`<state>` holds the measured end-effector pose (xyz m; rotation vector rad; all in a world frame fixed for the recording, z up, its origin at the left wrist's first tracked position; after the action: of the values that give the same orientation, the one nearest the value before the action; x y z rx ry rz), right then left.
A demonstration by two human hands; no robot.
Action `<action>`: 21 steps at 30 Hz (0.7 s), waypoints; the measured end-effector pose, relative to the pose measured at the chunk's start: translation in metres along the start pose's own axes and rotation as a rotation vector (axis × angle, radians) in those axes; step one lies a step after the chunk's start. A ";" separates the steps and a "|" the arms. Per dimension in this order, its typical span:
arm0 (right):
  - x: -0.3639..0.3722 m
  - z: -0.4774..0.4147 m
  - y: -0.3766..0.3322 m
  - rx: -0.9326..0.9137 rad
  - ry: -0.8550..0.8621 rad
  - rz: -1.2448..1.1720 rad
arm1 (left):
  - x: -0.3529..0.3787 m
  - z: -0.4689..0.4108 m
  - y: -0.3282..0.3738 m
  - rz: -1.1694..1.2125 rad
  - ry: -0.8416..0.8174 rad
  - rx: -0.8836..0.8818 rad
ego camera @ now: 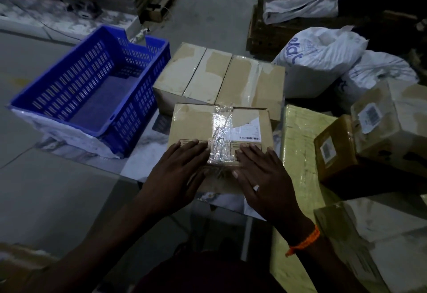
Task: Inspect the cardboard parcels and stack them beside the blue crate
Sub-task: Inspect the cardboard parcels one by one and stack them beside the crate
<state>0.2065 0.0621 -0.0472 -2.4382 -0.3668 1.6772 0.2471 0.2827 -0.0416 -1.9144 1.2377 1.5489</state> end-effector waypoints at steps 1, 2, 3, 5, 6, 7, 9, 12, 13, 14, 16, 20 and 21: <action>0.000 0.002 0.000 -0.003 0.002 -0.005 | 0.003 0.004 0.000 -0.017 -0.007 0.009; -0.001 0.003 0.000 -0.006 0.003 -0.008 | 0.005 0.008 0.001 -0.033 -0.007 0.015; 0.000 0.004 -0.001 -0.002 -0.001 -0.012 | 0.007 0.009 0.001 -0.042 -0.003 0.015; 0.001 0.005 0.000 0.021 -0.012 -0.030 | 0.008 0.010 0.002 -0.042 0.014 0.001; 0.001 0.005 0.000 0.030 -0.014 -0.037 | 0.009 0.010 0.003 -0.036 0.020 -0.005; 0.001 0.005 -0.001 0.036 -0.019 -0.043 | 0.010 0.011 0.003 -0.027 0.023 -0.010; 0.000 0.004 -0.001 0.048 -0.029 -0.056 | 0.011 0.011 0.002 -0.001 0.026 -0.021; -0.006 -0.004 -0.001 0.034 -0.045 -0.097 | 0.007 0.005 -0.002 0.066 0.065 -0.029; -0.008 -0.007 0.000 0.026 -0.044 -0.138 | 0.003 0.002 -0.004 0.086 0.097 -0.035; -0.012 -0.011 0.003 0.046 -0.037 -0.196 | -0.001 -0.001 -0.006 0.096 0.146 -0.053; -0.020 -0.020 0.015 0.200 -0.018 -0.325 | -0.013 -0.007 -0.015 0.105 0.283 -0.154; -0.026 -0.045 0.046 0.652 -0.109 -0.572 | -0.023 -0.017 -0.045 0.424 0.419 -0.521; -0.020 -0.051 0.052 0.768 -0.210 -0.718 | -0.019 -0.018 -0.053 0.577 0.394 -0.617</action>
<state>0.2532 0.0069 -0.0247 -1.3591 -0.4435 1.3778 0.3006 0.3049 -0.0301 -2.4805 1.7437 2.0956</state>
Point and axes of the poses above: each hand's wrist, its own z-axis away from the middle knuckle, its own x-axis out of the palm, y = z × x, the point moved 4 cm from there along -z, towards the middle knuckle, and after that the axes turned 14 degrees about x, right-handed, at the moved point
